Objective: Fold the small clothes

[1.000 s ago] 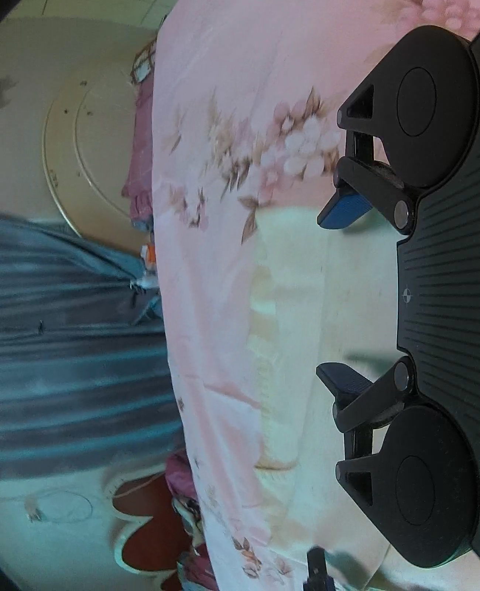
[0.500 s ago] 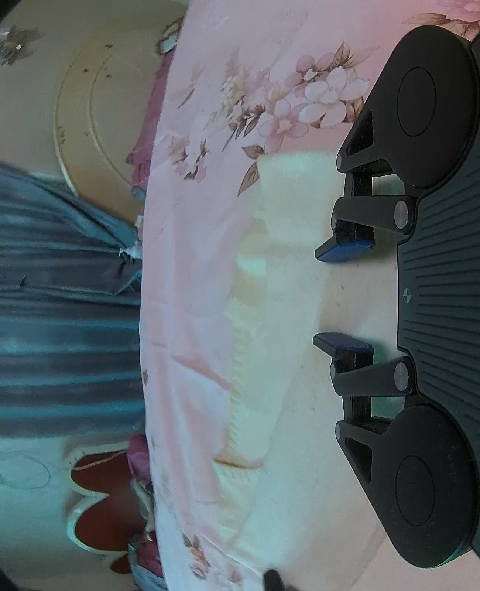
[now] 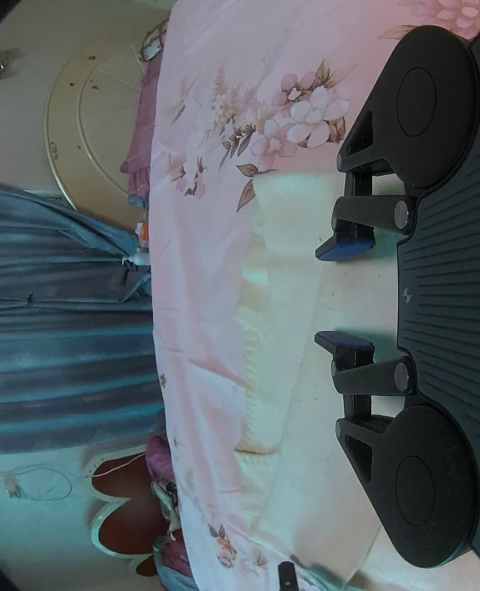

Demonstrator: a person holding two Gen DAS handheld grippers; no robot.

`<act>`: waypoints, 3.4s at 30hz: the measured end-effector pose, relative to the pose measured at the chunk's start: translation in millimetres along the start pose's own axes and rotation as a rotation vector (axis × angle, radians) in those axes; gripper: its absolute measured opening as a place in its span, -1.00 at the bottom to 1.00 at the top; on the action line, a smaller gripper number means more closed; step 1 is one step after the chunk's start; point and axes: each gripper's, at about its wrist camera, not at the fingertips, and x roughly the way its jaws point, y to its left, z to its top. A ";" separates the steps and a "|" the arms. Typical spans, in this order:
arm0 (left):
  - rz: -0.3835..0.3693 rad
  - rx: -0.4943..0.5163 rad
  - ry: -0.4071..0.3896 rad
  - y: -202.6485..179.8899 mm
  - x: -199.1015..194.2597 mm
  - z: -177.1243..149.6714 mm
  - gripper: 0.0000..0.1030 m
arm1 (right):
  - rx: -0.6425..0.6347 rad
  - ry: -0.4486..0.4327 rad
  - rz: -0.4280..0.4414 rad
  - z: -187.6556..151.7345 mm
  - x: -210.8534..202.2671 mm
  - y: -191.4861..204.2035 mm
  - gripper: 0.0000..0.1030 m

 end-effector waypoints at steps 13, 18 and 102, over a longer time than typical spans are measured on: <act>-0.079 0.119 0.070 -44.6 -14.0 -41.2 -0.49 | -0.058 0.028 0.008 -22.9 -14.1 12.4 0.04; -0.067 0.160 0.060 -39.2 -12.4 -54.2 -0.51 | -0.034 0.057 -0.047 -36.1 -8.3 -15.6 -0.02; -0.048 0.125 0.212 23.0 -270.4 -221.9 0.20 | 0.015 0.146 -0.022 -249.8 -283.5 11.6 0.24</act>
